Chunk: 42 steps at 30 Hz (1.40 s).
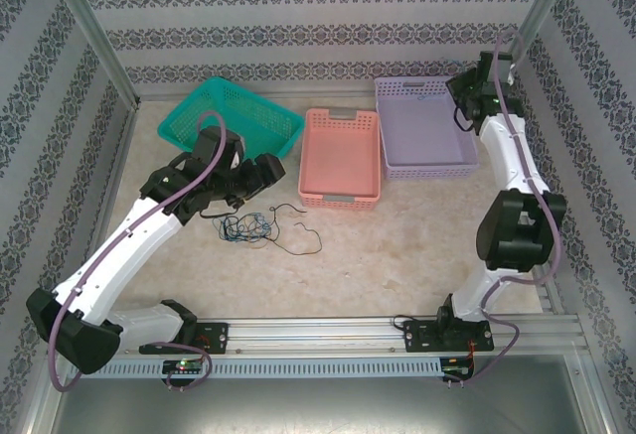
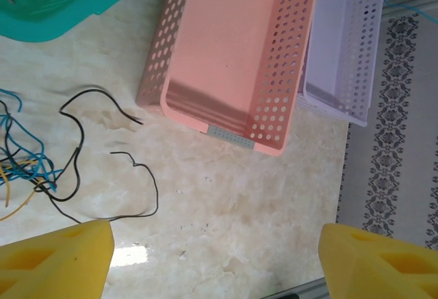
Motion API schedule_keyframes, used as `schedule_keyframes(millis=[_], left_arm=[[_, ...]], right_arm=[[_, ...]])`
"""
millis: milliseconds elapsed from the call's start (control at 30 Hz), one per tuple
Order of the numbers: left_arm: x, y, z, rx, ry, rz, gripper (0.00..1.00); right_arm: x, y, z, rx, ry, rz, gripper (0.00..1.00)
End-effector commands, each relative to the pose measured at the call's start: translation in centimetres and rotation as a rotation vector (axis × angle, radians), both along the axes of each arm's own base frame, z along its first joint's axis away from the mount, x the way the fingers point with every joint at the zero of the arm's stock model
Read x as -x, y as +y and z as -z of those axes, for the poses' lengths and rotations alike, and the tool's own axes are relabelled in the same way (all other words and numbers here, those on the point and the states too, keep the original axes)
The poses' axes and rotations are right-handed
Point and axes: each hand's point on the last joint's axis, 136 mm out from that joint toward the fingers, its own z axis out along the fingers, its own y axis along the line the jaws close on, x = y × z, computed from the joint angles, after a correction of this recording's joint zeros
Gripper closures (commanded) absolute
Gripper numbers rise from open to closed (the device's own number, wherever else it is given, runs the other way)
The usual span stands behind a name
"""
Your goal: Untangle the cables
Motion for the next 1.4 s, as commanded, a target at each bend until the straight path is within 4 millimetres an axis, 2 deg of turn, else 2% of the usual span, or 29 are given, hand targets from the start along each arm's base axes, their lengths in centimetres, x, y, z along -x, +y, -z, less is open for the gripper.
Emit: schedule_keyframes(millis=[0, 67, 133, 167, 233, 300, 367, 433, 533, 633, 700, 733, 800, 833, 900, 967, 1067, 1133, 1233, 1367], left_arm=[[0.7, 1.3, -0.4, -0.008, 0.000, -0.046, 0.21], [1.0, 1.5, -0.5, -0.011, -0.003, -0.050, 0.21], [1.2, 1.8, -0.7, -0.011, -0.007, -0.056, 0.21], [1.3, 2.0, -0.8, -0.012, -0.009, -0.062, 0.21], [1.5, 2.2, -0.7, -0.012, -0.009, -0.067, 0.21], [1.7, 2.2, -0.6, -0.009, -0.005, -0.067, 0.21], [1.8, 2.1, -0.4, -0.006, 0.007, -0.064, 0.21], [2.0, 2.2, 0.2, -0.011, 0.030, -0.069, 0.21], [2.6, 3.0, 2.1, -0.021, 0.109, -0.113, 0.21], [3.5, 4.0, 4.9, 0.007, 0.225, -0.166, 0.21], [4.2, 4.9, 7.1, 0.032, 0.326, -0.214, 0.21], [4.7, 5.3, 8.4, 0.045, 0.379, -0.239, 0.21], [5.2, 5.8, 10.5, 0.087, 0.459, -0.280, 0.21], [5.3, 5.7, 11.4, 0.123, 0.492, -0.295, 0.21], [5.2, 5.2, 12.8, 0.176, 0.536, -0.315, 0.21], [4.8, 4.8, 13.9, 0.193, 0.555, -0.316, 0.20], [4.6, 4.9, 15.1, 0.143, 0.571, -0.292, 0.21], [4.6, 5.5, 15.7, 0.070, 0.576, -0.256, 0.22], [4.7, 6.2, 16.3, -0.020, 0.580, -0.210, 0.23], [4.7, 7.0, 16.8, -0.071, 0.565, -0.188, 0.24]], right_arm=[[-2.1, -0.8, 4.1, -0.222, -0.031, 0.155, 1.00], [-2.9, -0.1, 6.9, -0.315, -0.002, 0.165, 1.00], [-2.9, 1.0, 9.3, -0.371, 0.087, 0.150, 1.00], [-2.7, 1.5, 10.1, -0.373, 0.120, 0.145, 0.95], [-1.6, 2.3, 11.9, -0.389, 0.206, 0.139, 0.76], [-0.3, 2.6, 12.9, -0.406, 0.260, 0.138, 0.62], [1.0, 2.5, 12.3, -0.397, 0.269, 0.148, 0.51], [2.0, 2.2, 10.4, -0.382, 0.242, 0.145, 0.46], [3.7, 2.0, 6.6, -0.329, 0.195, 0.123, 0.44], [5.7, 2.8, 3.0, -0.265, 0.148, 0.076, 0.46], [7.3, 4.4, 1.2, -0.202, 0.126, 0.009, 0.47], [8.3, 5.9, 0.6, -0.154, 0.118, -0.050, 0.47], [10.3, 9.2, 0.0, -0.052, 0.122, -0.176, 0.47], [12.1, 12.0, 0.4, 0.021, 0.134, -0.278, 0.47], [15.4, 16.9, 2.0, 0.115, 0.151, -0.462, 0.47], [19.7, 22.0, 5.0, 0.184, 0.191, -0.646, 0.46], [25.9, 27.6, 10.4, 0.199, 0.303, -0.857, 0.44], [28.8, 30.0, 13.2, 0.230, 0.360, -0.951, 0.42], [30.8, 32.8, 16.3, 0.326, 0.428, -1.077, 0.41], [30.8, 34.2, 19.9, 0.381, 0.556, -1.096, 0.44]])
